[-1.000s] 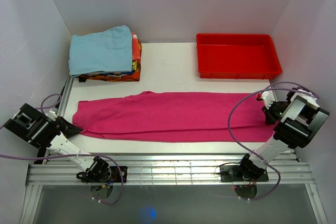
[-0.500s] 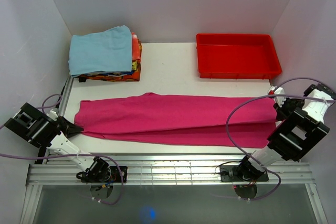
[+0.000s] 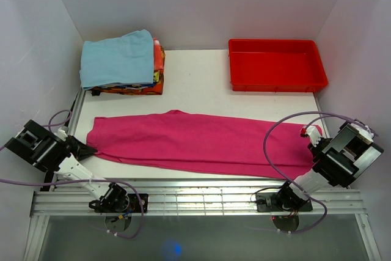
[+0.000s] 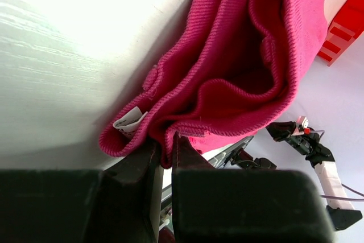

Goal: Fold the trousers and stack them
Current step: Fold the trousers

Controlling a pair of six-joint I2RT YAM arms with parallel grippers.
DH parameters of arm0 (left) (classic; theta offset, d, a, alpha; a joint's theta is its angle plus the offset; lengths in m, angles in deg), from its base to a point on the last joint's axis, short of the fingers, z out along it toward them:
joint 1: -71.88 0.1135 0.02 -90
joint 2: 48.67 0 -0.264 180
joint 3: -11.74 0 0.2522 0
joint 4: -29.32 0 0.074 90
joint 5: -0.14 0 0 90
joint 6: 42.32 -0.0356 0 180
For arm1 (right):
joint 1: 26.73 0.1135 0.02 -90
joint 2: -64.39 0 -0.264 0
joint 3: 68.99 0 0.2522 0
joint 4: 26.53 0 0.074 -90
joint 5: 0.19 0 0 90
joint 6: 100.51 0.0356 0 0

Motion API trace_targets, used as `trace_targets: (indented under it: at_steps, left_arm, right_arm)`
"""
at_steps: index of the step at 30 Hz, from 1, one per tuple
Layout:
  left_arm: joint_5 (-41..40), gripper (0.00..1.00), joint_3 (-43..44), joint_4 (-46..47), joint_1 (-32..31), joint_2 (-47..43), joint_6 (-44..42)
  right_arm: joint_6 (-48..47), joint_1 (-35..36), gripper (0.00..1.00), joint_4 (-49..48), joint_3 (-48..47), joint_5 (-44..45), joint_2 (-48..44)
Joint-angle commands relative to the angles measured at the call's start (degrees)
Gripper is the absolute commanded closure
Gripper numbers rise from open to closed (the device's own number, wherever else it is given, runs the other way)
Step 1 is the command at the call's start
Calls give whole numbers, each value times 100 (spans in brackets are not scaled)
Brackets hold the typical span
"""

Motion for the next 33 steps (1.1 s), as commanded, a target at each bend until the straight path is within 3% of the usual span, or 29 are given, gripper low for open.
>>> trace_targets:
  at_steps: [1,3,5,6,8,9,10,11,16,19,20,21,23,24,26,27,29,30,33]
  left_arm:
    - [-928,100,-112,1272,61,203,-226]
    - [-841,100,-103,1202,61,159,-383]
    - [-464,89,-77,948,61,19,-682]
    - [-262,71,-24,798,61,-182,-892]
    - [195,55,3,586,61,-525,-1280]
    - [336,39,20,551,61,-936,-1368]
    - [459,5,73,490,61,-1140,-1526]
    - [652,2,117,446,61,-1351,-1614]
    - [1031,2,670,-168,18,-2510,-2475]
    - [1050,2,864,-310,-543,-3318,-3143]
    - [980,2,768,-319,-832,-3531,-3388]
    - [831,2,672,-319,-1523,-3733,-3460]
    - [733,4,348,-83,-2316,-4259,-3365]
    - [481,7,215,83,-3286,-4393,-2955]
    - [154,18,-49,637,-4328,-4578,-2496]
    - [-65,21,-302,874,-5290,-4587,-2259]
    - [-303,28,-550,1060,-6279,-4474,-2134]
    - [-461,35,-786,1313,-7059,-4412,-2012]
    - [-1138,50,-1060,1684,-8239,-4106,-1844]
  right_arm:
    - [328,130,92,-1113,-29,199,569]
    - [346,148,92,-999,-248,59,639]
    - [337,148,92,-744,-389,-47,631]
    - [329,148,92,-718,-485,-117,596]
    - [355,209,92,-752,-539,-135,569]
    - [398,253,92,-770,-591,-109,604]
    - [486,366,92,-788,-609,-100,630]
    - [530,420,92,-796,-636,-100,639]
    - [549,684,90,-735,-671,-153,578]
    - [469,649,73,-271,-968,-381,525]
    - [478,631,61,-104,-1100,-503,499]
    - [495,614,54,228,-1250,-748,447]
    - [548,605,43,520,-1714,-1004,367]
    - [592,605,43,670,-1882,-1249,306]
    - [514,605,46,1205,-2268,-1392,244]
    - [348,605,48,1460,-2349,-1375,200]
    - [119,605,50,1550,-2254,-1200,78]
    - [-83,587,50,1489,-2131,-929,7]
    - [-435,491,50,1024,-1439,-638,-318]
